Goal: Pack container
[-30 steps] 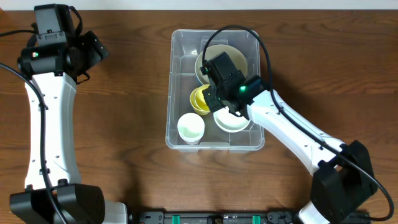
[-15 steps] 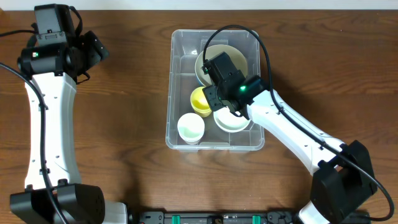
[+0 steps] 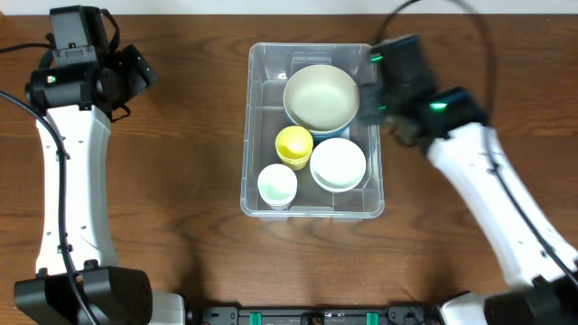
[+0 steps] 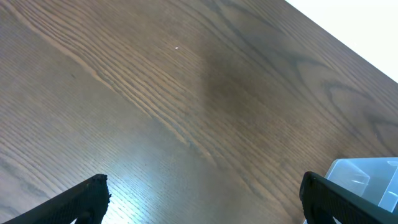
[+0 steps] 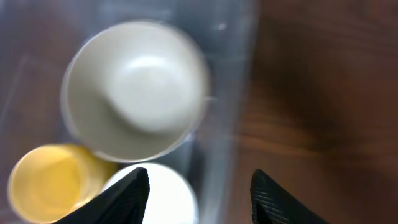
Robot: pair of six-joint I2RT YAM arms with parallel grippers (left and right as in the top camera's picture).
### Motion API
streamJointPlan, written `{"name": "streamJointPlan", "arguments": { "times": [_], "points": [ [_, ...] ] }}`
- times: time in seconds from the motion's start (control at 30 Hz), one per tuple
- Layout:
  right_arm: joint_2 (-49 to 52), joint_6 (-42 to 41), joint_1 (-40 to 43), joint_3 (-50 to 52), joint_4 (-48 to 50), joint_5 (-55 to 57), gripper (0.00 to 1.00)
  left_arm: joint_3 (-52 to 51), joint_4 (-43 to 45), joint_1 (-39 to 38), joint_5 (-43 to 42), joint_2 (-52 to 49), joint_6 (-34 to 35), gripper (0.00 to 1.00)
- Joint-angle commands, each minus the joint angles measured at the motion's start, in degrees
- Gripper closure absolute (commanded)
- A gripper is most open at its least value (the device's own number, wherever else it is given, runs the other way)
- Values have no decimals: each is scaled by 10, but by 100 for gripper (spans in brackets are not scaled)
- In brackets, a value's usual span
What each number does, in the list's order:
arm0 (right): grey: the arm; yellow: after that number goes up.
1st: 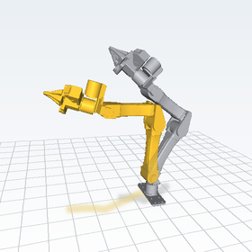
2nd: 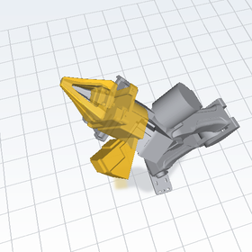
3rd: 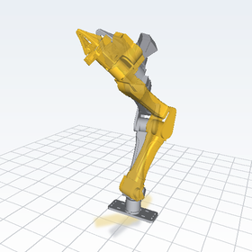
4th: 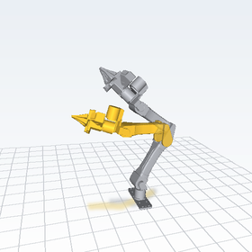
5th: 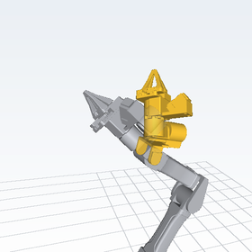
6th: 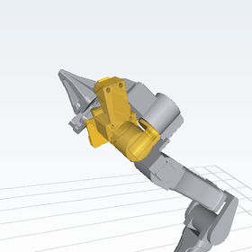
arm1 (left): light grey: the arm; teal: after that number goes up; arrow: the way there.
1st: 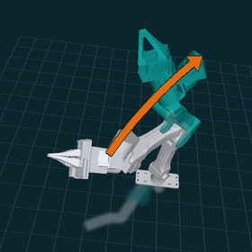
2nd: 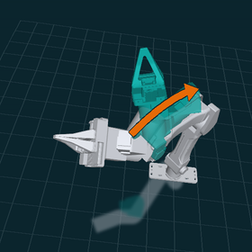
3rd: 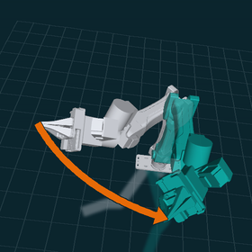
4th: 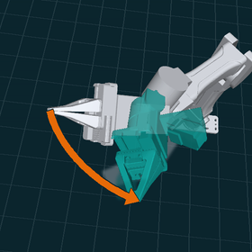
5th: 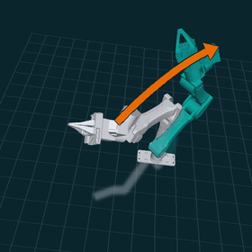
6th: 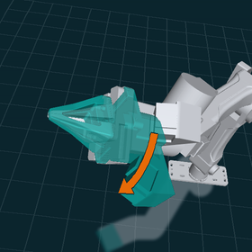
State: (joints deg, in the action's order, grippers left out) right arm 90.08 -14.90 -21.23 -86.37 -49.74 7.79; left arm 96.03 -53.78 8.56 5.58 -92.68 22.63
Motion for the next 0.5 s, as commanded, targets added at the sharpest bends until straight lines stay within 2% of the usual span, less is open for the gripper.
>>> {"name": "streamJointPlan", "arguments": {
  "times": [0.0,0.07,0.2,0.27,0.3,0.33,0.47],
  "points": [
    [-35,-14,57,-11,-17,10,46,5,-2,2,9,-5,-1,2],
    [-47,-14,91,-11,-27,10,43,5,-2,2,9,-5,-1,2],
    [-63,-13,143,-11,-38,-3,31,5,-2,2,10,-5,-1,2],
    [-66,-13,156,-11,-41,-3,16,5,-2,2,9,-5,-1,2],
    [-67,-13,160,-11,-41,-3,4,5,-2,2,9,-5,-1,2],
    [-67,-13,162,-11,-41,-3,1,5,-2,2,9,-5,-1,2],
    [-67,-11,163,-11,-43,-3,1,5,-2,2,9,-5,-1,2]
  ]
}}
